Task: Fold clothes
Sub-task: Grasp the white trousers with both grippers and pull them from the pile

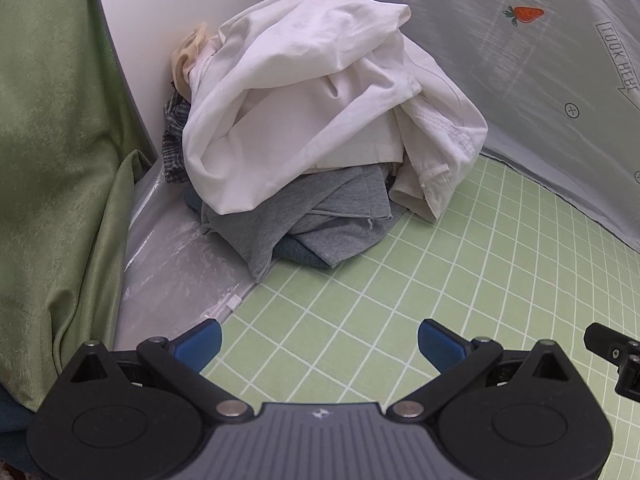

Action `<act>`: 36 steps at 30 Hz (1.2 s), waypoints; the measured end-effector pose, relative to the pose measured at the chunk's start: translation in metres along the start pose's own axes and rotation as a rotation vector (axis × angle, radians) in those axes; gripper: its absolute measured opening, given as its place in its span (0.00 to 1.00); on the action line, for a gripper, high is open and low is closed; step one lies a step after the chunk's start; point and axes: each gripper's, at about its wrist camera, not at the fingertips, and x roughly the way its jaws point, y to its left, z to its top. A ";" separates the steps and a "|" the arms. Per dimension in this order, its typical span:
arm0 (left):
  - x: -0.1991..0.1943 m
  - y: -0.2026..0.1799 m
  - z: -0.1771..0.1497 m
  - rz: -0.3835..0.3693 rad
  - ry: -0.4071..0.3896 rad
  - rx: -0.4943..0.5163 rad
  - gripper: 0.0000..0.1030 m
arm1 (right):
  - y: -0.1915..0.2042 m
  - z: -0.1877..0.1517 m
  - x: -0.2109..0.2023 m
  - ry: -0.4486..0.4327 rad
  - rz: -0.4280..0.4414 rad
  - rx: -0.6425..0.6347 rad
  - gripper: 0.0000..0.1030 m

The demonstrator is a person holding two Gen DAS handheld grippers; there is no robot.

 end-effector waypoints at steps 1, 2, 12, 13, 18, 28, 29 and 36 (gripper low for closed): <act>0.005 0.001 0.006 0.009 -0.002 -0.007 0.99 | 0.000 0.006 0.007 0.000 -0.002 -0.002 0.95; 0.011 0.004 0.014 0.019 -0.005 -0.019 0.98 | 0.000 0.013 0.015 -0.001 -0.004 -0.006 0.94; 0.083 0.047 0.093 0.097 0.000 -0.177 0.68 | 0.027 0.093 0.121 -0.013 0.033 -0.103 0.83; 0.091 0.053 0.099 0.096 0.002 -0.198 0.62 | 0.033 0.100 0.133 -0.012 0.045 -0.110 0.80; 0.115 0.075 0.111 0.091 0.025 -0.302 0.21 | 0.061 0.127 0.188 -0.008 0.071 -0.162 0.72; 0.103 0.070 0.103 0.098 -0.023 -0.285 0.11 | 0.040 0.150 0.230 0.038 0.108 -0.065 0.14; 0.100 0.068 0.102 0.098 -0.030 -0.282 0.10 | 0.033 0.149 0.223 0.022 0.097 -0.056 0.13; 0.066 0.058 0.096 0.094 -0.103 -0.249 0.09 | -0.025 0.126 0.157 -0.091 -0.070 0.012 0.10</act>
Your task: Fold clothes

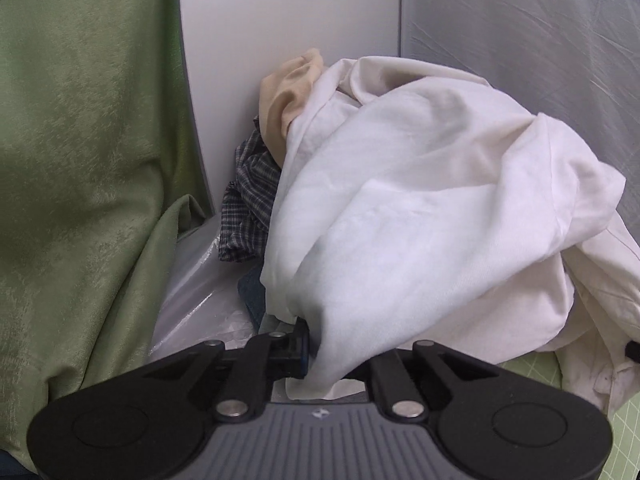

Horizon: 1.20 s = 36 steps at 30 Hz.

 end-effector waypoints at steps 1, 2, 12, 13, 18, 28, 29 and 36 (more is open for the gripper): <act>-0.006 -0.001 -0.003 -0.001 -0.011 0.009 0.09 | -0.013 -0.004 -0.010 -0.011 -0.030 0.015 0.10; -0.012 -0.002 -0.005 -0.003 -0.022 0.017 0.09 | -0.025 -0.009 -0.021 -0.023 -0.060 0.027 0.10; -0.074 -0.047 -0.060 -0.103 -0.018 0.138 0.09 | -0.164 -0.092 -0.152 -0.082 -0.409 0.166 0.10; -0.079 -0.056 -0.073 -0.123 -0.003 0.158 0.09 | -0.179 -0.104 -0.167 -0.079 -0.452 0.174 0.10; -0.115 -0.113 -0.159 -0.231 0.101 0.266 0.09 | -0.266 -0.172 -0.252 -0.034 -0.654 0.279 0.10; -0.163 -0.195 -0.278 -0.384 0.348 0.352 0.15 | -0.425 -0.280 -0.375 0.108 -0.843 0.472 0.12; -0.164 -0.196 -0.277 -0.373 0.351 0.338 0.15 | -0.433 -0.285 -0.378 0.130 -0.821 0.484 0.14; -0.167 -0.195 -0.254 -0.321 0.367 0.206 0.34 | -0.436 -0.289 -0.368 0.284 -0.720 0.474 0.37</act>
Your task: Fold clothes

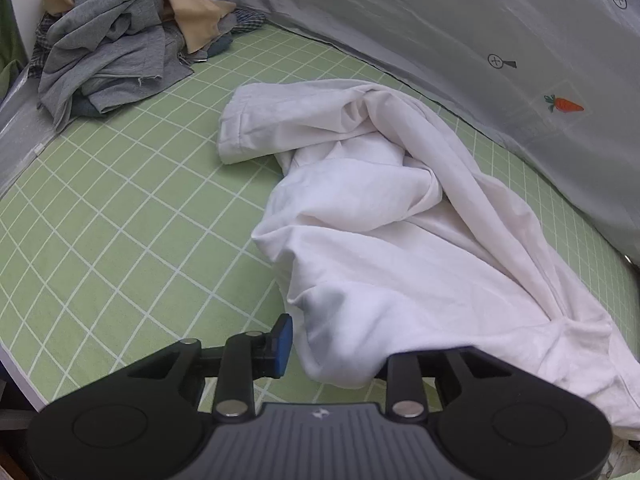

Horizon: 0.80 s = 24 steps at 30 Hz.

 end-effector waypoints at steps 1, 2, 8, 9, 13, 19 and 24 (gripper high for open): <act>-0.002 0.000 0.002 0.007 -0.007 -0.005 0.38 | 0.004 0.000 -0.001 0.009 0.014 -0.002 0.48; -0.003 0.000 0.004 0.015 -0.015 -0.006 0.43 | 0.009 -0.001 -0.001 0.020 0.029 -0.008 0.59; 0.003 -0.005 0.008 0.049 0.025 0.073 0.50 | 0.033 -0.008 0.006 0.072 0.005 -0.101 0.69; -0.002 -0.007 0.009 0.028 0.005 0.114 0.50 | 0.034 -0.008 0.002 0.069 0.007 -0.104 0.69; -0.020 -0.007 0.022 0.021 -0.050 0.201 0.53 | 0.025 -0.003 -0.023 0.058 0.051 -0.014 0.69; -0.037 -0.001 0.041 0.008 -0.060 0.221 0.61 | 0.010 0.010 -0.063 -0.013 0.103 0.114 0.72; -0.033 0.000 0.042 -0.004 -0.017 0.284 0.70 | 0.009 0.024 -0.085 -0.082 0.150 0.137 0.82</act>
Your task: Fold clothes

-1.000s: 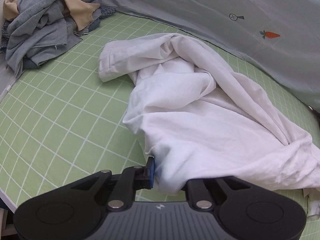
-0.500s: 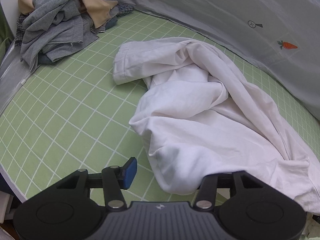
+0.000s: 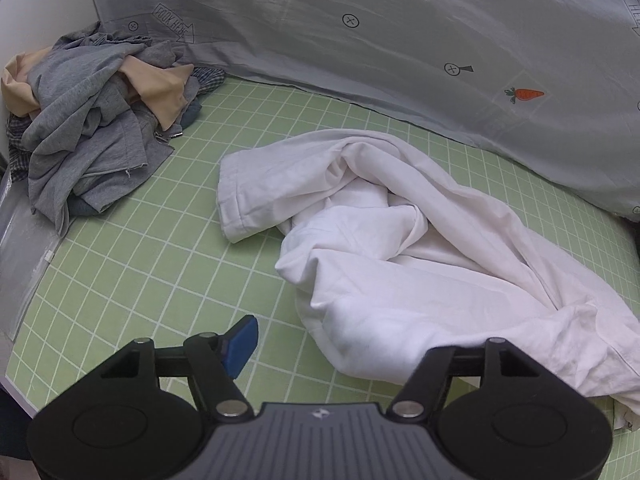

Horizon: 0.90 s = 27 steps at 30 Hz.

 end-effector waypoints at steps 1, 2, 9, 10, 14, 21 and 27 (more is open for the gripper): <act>0.003 0.001 -0.001 -0.007 0.011 0.020 0.74 | 0.001 0.000 0.003 0.011 0.009 0.002 0.82; 0.008 0.001 -0.002 -0.013 0.033 0.044 0.77 | 0.002 -0.001 0.008 0.031 0.010 0.002 0.82; 0.033 0.009 -0.034 0.008 0.179 0.139 0.77 | 0.015 -0.017 0.035 0.126 0.037 0.009 0.82; 0.029 0.012 -0.035 -0.009 0.168 0.118 0.77 | 0.018 -0.018 0.034 0.126 0.038 0.003 0.82; 0.016 0.017 -0.032 -0.063 0.130 0.076 0.77 | 0.023 -0.021 0.034 0.130 0.043 -0.013 0.82; 0.006 -0.004 -0.055 -0.167 0.126 0.172 0.86 | 0.023 -0.035 0.032 0.155 0.039 -0.035 0.82; 0.011 -0.006 -0.071 -0.128 0.116 0.101 0.86 | 0.022 -0.048 0.032 0.169 0.054 -0.039 0.82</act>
